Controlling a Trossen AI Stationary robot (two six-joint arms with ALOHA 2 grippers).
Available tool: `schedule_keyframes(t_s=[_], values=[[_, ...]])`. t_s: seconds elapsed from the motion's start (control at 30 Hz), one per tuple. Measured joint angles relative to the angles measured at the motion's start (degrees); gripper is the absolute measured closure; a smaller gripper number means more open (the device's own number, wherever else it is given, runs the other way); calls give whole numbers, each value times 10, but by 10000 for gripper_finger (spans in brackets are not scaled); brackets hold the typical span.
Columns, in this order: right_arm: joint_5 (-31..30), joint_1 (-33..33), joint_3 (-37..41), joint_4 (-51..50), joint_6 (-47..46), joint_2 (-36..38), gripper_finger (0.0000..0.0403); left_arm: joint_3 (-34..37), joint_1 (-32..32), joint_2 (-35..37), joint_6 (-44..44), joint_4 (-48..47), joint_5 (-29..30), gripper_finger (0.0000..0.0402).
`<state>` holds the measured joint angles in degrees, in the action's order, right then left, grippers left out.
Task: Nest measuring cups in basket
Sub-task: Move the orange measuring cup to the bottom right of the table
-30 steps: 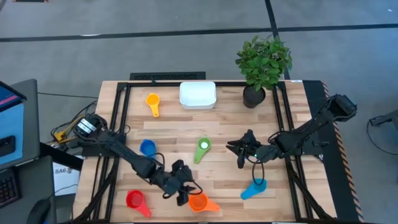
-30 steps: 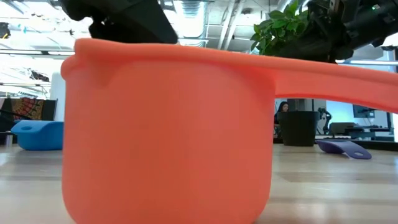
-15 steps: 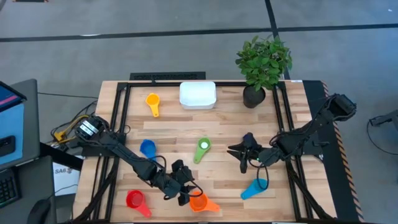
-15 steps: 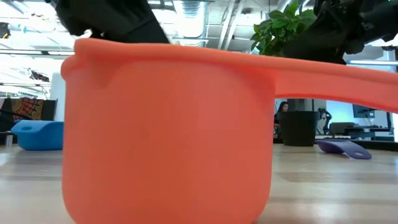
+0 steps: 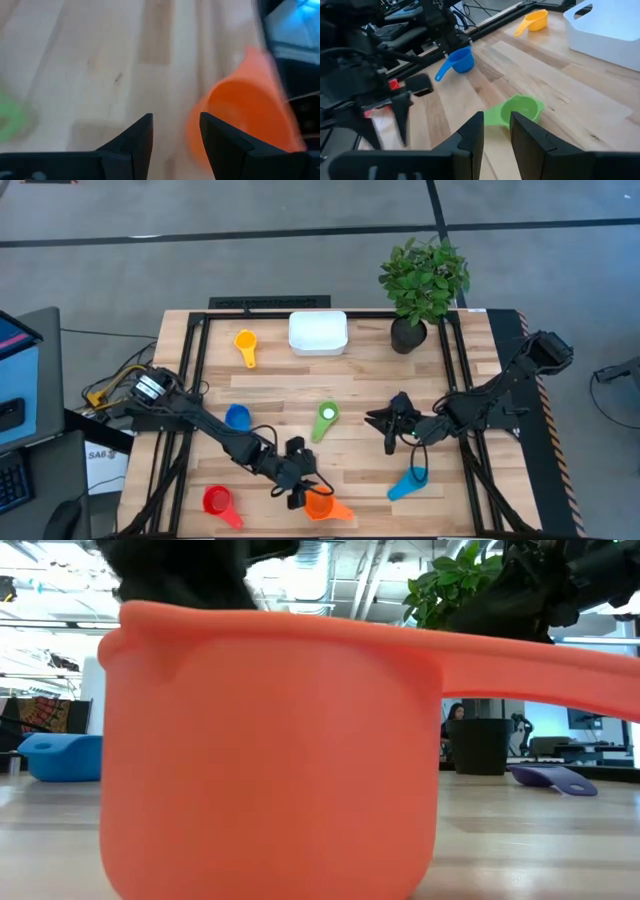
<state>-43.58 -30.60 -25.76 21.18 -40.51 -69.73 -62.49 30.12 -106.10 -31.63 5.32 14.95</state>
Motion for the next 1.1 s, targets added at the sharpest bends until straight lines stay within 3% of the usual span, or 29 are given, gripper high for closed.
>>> schedule_keyframes(t_s=[0.37,1.1], values=[[0,-2,0,7,-2,0,284,-6,0,-8,9,-5,-42,251],[15,-8,0,14,-32,-5,284,-6,-2,-20,-5,-9,-27,251]])
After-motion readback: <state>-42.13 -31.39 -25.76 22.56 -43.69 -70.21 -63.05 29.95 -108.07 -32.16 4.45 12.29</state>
